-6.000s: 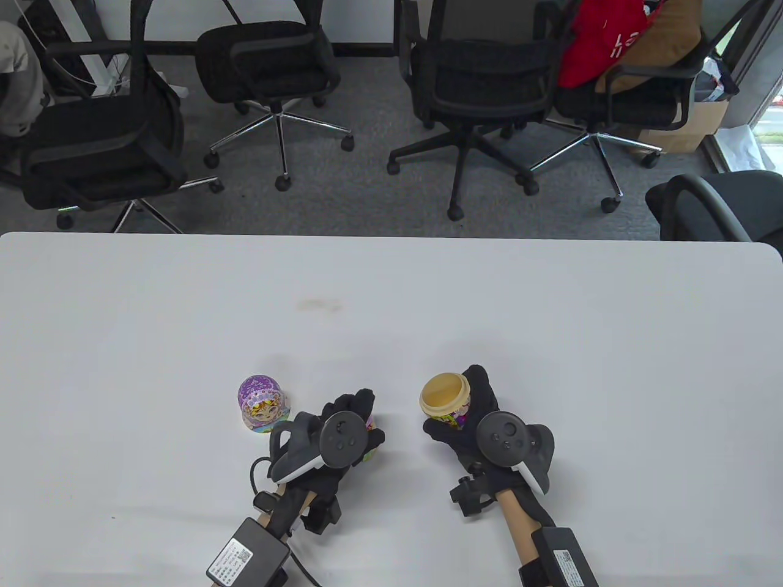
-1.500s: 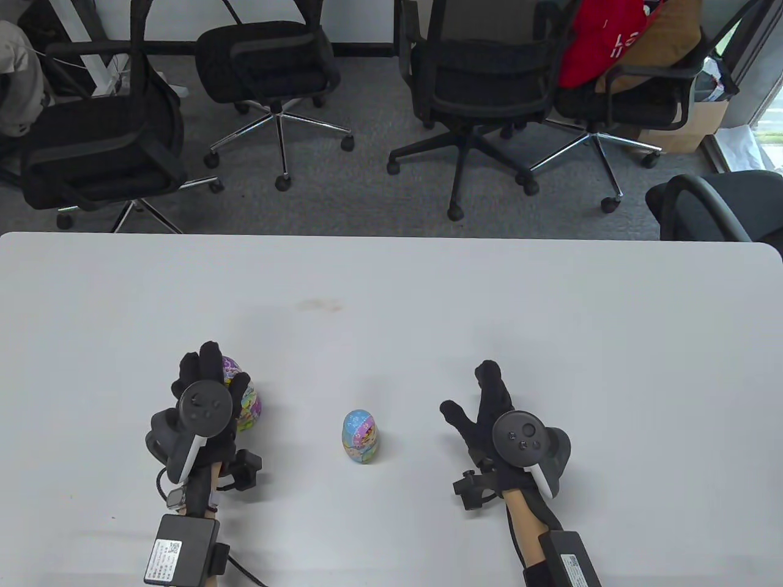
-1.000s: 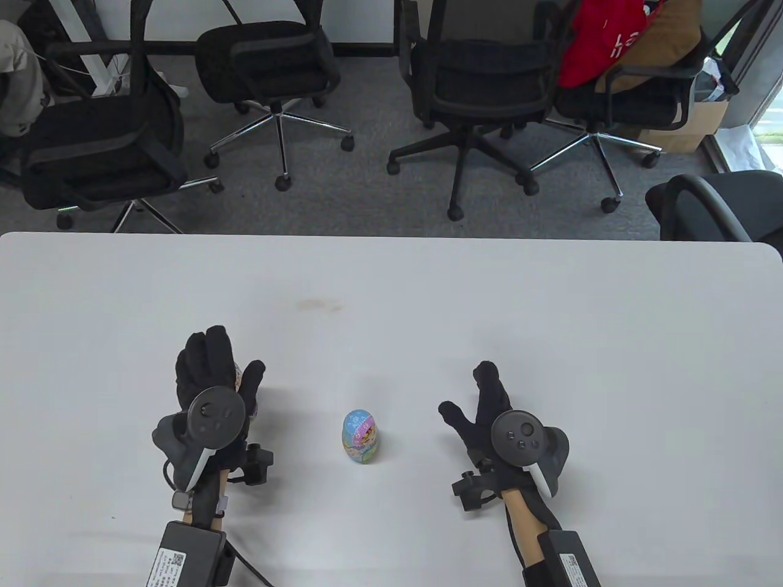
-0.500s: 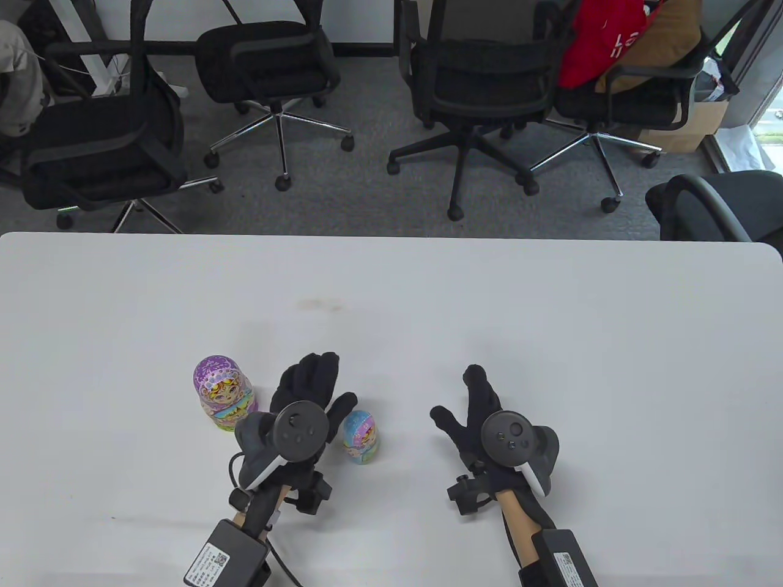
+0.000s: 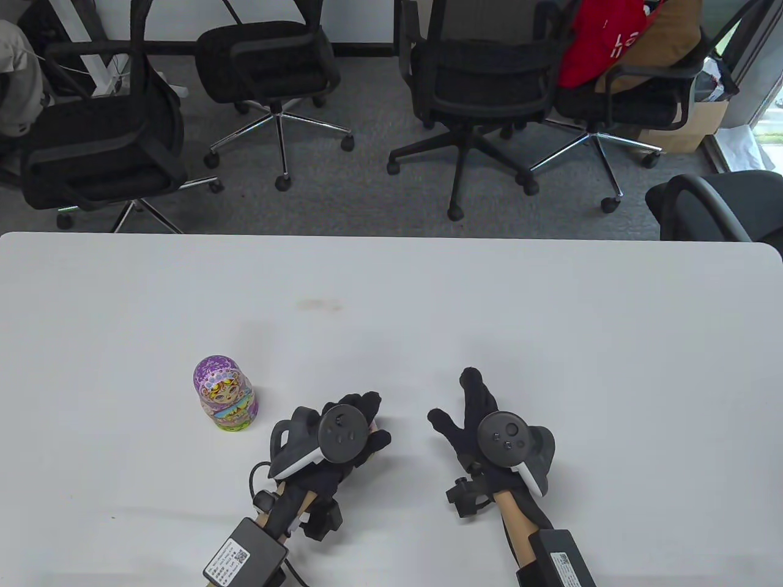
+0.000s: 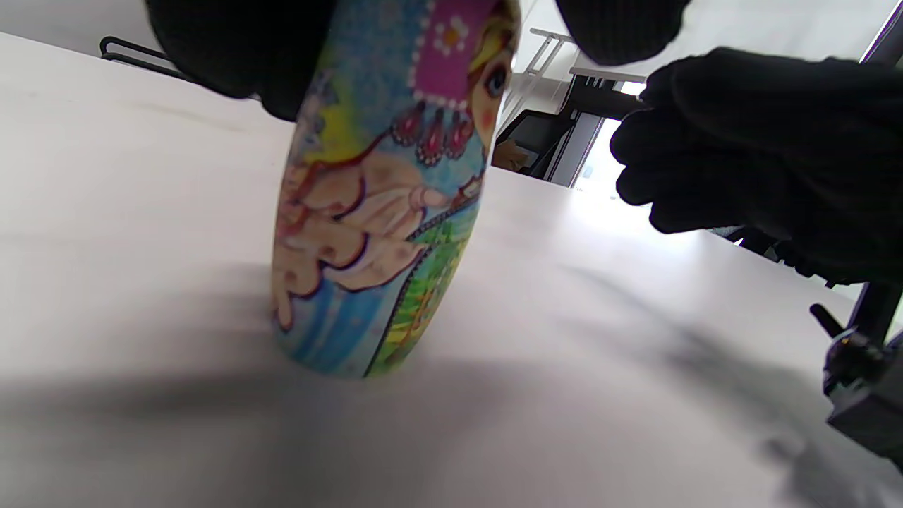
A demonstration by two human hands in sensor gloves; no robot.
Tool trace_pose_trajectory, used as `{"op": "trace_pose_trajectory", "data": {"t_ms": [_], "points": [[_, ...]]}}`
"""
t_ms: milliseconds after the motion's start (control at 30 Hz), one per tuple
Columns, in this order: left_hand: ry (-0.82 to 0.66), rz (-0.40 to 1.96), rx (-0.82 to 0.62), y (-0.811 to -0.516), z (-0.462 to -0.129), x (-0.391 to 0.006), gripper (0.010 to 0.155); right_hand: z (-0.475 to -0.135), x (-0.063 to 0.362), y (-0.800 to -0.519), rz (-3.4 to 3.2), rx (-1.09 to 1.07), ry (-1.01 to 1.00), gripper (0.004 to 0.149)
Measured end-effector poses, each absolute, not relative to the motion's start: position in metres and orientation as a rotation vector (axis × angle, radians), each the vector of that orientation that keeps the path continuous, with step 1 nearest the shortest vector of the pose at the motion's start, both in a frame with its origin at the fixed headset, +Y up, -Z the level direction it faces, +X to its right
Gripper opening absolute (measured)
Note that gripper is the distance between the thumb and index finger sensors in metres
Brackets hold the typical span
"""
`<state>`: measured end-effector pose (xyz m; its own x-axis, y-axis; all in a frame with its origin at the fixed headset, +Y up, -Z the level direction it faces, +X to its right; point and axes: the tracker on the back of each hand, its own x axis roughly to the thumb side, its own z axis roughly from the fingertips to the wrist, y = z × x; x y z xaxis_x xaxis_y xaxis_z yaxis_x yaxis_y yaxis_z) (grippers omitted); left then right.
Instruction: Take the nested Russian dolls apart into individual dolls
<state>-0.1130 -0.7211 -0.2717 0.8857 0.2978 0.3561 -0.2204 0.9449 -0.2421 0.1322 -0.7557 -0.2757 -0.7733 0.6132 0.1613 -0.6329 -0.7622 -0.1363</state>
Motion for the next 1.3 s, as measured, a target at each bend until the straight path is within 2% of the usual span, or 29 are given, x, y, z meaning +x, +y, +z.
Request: {"op": "trace_pose_trajectory", "data": {"t_ms": [333,600,733,867,900,967,1033,1233,1267,1300], "points": [[-0.393,0.272,-0.085,-0.725,-0.273,-0.117,0.066,-0.272,0.11,-0.757,2.444,0.29,-0.119,0.091],[-0.452,0.514,-0.006,-0.7,-0.269,-0.127,0.066,-0.266,0.078,-0.757,2.42,0.585,0.106,0.107],[-0.487,0.626,-0.022,-0.693,-0.267,-0.129,0.065,-0.263,0.071,-0.757,2.384,0.633,0.122,0.113],[-0.514,0.737,-0.057,-0.693,-0.266,-0.127,0.064,-0.26,0.066,-0.758,2.324,0.636,0.13,0.112],[-0.506,0.737,-0.062,-0.694,-0.266,-0.127,0.064,-0.26,0.065,-0.758,2.311,0.622,0.121,0.111],[-0.508,0.721,-0.076,-0.697,-0.266,-0.126,0.064,-0.259,0.066,-0.757,2.32,0.556,0.069,0.097],[-0.516,0.724,-0.089,-0.7,-0.268,-0.125,0.064,-0.258,0.066,-0.755,2.364,0.555,-0.032,0.092],[-0.471,0.683,-0.086,-0.703,-0.268,-0.124,0.066,-0.249,0.056,-0.746,2.548,0.564,-0.25,0.093],[-0.454,0.675,-0.082,-0.705,-0.269,-0.126,0.066,-0.247,0.052,-0.742,2.665,0.576,-0.386,0.093],[-0.451,0.69,-0.069,-0.706,-0.269,-0.127,0.067,-0.247,0.051,-0.741,2.704,0.584,-0.408,0.093]]}}
